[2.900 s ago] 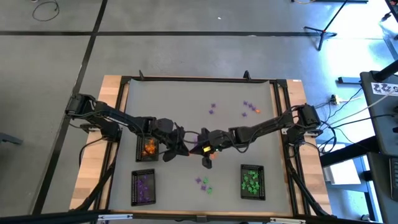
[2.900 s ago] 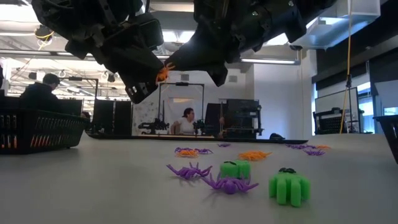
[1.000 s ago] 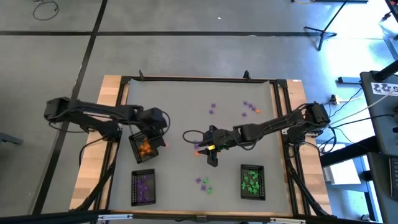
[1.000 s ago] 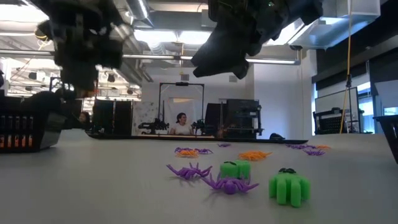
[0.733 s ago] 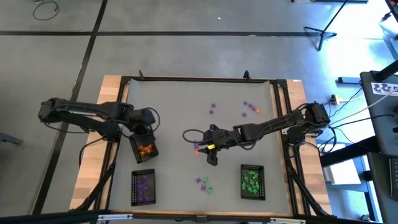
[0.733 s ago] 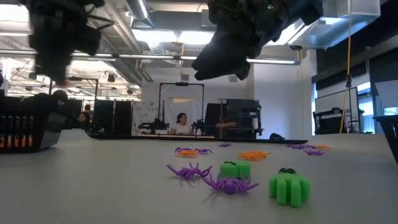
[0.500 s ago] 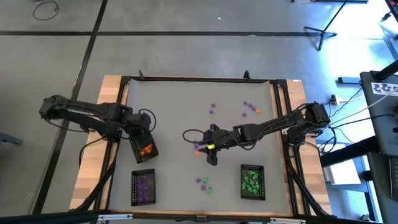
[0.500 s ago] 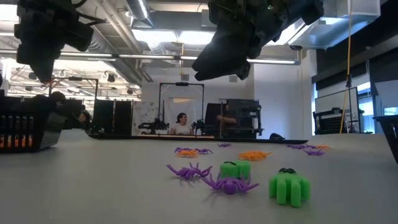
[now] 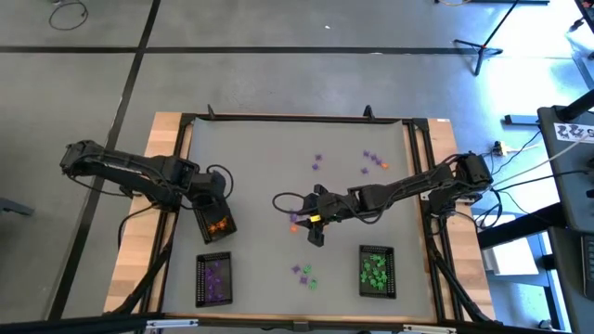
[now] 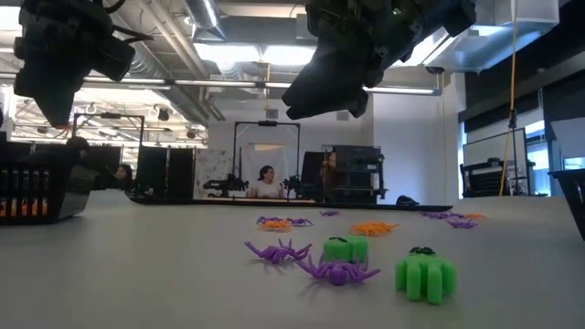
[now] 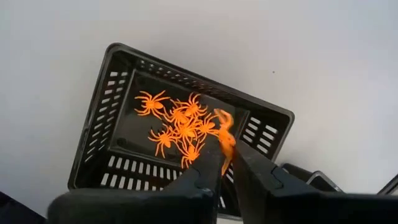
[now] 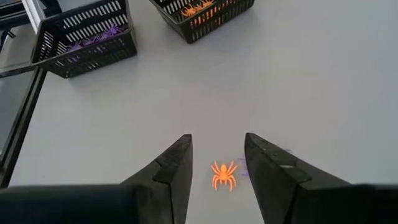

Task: Sort Halloween decoration
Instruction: Put the orange spider toy into the top black basket, then adjust the top black basket

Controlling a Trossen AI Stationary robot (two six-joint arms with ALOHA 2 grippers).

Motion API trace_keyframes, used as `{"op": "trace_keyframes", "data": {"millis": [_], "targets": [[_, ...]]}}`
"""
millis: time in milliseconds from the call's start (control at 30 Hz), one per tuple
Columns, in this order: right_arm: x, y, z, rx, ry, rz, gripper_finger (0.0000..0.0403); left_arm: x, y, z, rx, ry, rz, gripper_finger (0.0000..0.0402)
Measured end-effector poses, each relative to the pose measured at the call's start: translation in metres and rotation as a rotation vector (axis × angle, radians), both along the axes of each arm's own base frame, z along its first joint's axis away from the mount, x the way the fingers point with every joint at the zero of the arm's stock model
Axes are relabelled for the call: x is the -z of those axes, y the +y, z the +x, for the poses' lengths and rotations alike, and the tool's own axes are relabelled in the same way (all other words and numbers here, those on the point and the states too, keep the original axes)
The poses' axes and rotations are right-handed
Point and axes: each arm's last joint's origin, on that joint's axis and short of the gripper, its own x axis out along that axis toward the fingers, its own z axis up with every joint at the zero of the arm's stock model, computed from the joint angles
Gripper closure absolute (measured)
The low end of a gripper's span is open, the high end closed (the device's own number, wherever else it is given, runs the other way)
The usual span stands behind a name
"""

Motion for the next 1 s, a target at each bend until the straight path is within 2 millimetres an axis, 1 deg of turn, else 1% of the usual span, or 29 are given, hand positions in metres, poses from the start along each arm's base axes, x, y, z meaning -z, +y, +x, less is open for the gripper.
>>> {"op": "trace_keyframes", "data": {"millis": [267, 433, 567, 700, 833, 1000], "targets": [[0.001, 0.000, -0.001, -0.005, 0.018, 0.003, 0.0259, 0.000, 0.000, 0.000, 0.025, 0.001, 0.014, 0.0362], [0.001, 0.000, -0.001, -0.004, 0.019, 0.004, 0.0259, 0.002, 0.003, 0.001, -0.002, -0.007, 0.099, 0.0362], [0.001, 0.000, -0.001, -0.004, 0.019, 0.004, 0.0259, 0.015, 0.005, -0.001, -0.017, 0.041, 0.107, 0.0362], [0.001, 0.000, -0.001, -0.004, 0.019, 0.004, 0.0259, 0.035, 0.008, -0.006, -0.045, 0.106, 0.084, 0.0362], [0.001, 0.000, -0.001, -0.003, 0.018, 0.003, 0.0259, 0.051, 0.012, -0.008, -0.061, 0.108, 0.085, 0.0362], [0.001, 0.000, -0.001, 0.003, 0.015, -0.001, 0.0259, 0.061, 0.017, -0.003, -0.033, 0.031, 0.110, 0.0362]]}}
